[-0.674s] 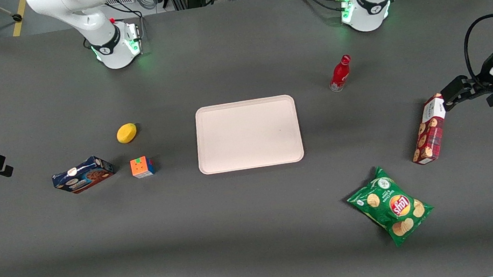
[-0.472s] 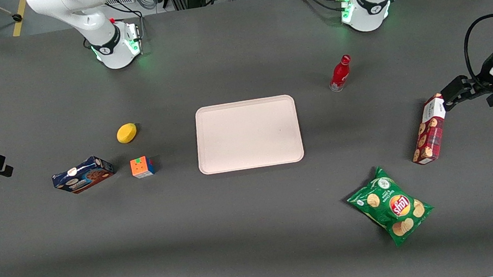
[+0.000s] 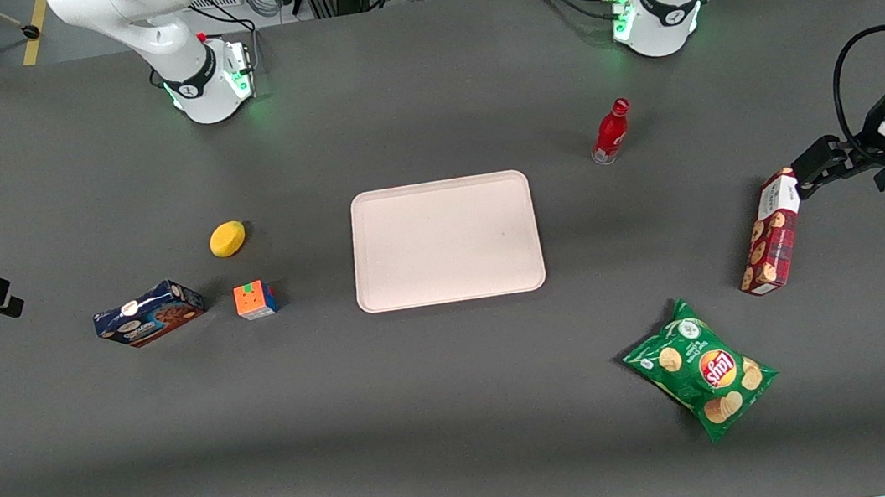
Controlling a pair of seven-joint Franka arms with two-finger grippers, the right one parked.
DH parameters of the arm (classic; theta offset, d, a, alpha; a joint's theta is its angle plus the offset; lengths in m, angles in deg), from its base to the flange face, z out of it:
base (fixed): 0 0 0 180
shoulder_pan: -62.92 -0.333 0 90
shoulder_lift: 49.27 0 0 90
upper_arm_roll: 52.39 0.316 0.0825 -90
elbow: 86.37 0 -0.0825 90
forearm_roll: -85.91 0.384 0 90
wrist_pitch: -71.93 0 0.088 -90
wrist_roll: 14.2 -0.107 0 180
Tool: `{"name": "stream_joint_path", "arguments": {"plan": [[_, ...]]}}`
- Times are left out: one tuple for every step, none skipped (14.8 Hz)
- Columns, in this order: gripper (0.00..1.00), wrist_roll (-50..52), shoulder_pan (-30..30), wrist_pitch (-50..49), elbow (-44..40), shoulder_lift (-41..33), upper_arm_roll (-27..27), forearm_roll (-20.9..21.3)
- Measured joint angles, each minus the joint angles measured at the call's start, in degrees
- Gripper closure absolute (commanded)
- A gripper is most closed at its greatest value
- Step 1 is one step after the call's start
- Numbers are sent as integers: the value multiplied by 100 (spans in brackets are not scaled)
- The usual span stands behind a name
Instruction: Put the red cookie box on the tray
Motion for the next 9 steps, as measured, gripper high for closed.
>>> {"name": "stream_joint_path", "arguments": {"plan": [[0,-1,0,0,0,1,-2,0],[0,-1,2,0,0,2,-5,0],[0,-1,4,0,0,3,-7,1],[0,-1,5,0,0,4,-9,1],[0,-1,5,0,0,4,-9,1],[0,-1,5,-5,0,5,-10,1],[0,-1,5,-13,0,6,-10,2],[0,-1,5,-27,0,10,-10,2],[0,-1,5,-95,0,13,-10,2]]}}
